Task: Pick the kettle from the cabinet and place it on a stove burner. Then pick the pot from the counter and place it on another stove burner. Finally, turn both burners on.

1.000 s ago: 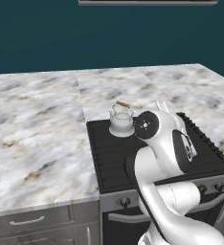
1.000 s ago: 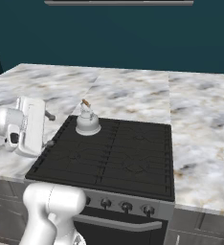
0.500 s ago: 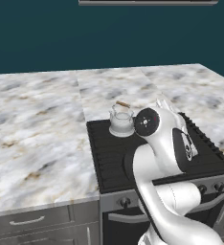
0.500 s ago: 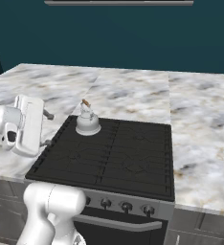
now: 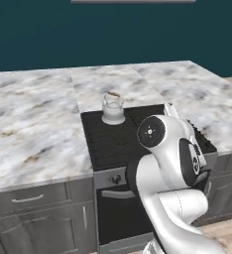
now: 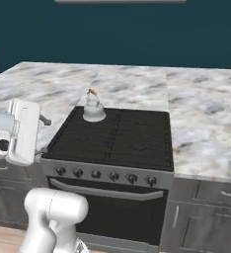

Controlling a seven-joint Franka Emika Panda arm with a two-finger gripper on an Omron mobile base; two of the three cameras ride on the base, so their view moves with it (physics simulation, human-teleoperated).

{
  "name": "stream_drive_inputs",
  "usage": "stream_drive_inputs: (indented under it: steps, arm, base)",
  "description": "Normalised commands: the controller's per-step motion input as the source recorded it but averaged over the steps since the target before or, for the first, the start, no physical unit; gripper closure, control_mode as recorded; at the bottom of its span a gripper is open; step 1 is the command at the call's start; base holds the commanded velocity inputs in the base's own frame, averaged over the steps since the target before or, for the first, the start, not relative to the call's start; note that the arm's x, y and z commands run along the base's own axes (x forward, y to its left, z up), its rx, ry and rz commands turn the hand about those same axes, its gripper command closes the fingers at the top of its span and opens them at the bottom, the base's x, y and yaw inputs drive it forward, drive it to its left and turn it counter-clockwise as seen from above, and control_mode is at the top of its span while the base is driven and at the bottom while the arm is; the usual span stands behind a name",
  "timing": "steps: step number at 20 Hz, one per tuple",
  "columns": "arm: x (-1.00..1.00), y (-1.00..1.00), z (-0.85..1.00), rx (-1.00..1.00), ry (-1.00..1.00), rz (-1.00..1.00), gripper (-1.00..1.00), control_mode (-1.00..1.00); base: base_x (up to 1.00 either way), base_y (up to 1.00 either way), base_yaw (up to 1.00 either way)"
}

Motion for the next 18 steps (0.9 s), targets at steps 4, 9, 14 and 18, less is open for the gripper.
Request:
stream_drive_inputs:
  steps: [4, 9, 14, 18]
  arm:
    - [0.0, 0.0, 0.0, 0.0, 0.0, 0.0, -1.0, 1.0]
    - [0.0, 0.0, 0.0, 0.0, 0.0, 0.0, -1.0, 1.0]
    - [0.0, 0.0, 0.0, 0.0, 0.0, 0.0, -1.0, 1.0]
    - [0.0, 0.0, 0.0, 0.0, 0.0, 0.0, -1.0, 1.0]
  base:
    - [-0.58, -0.08, -0.24]
    - [-0.36, -0.15, -0.35]
    - [-0.13, -0.12, -0.42]
    - [-0.1, -0.1, -0.43]
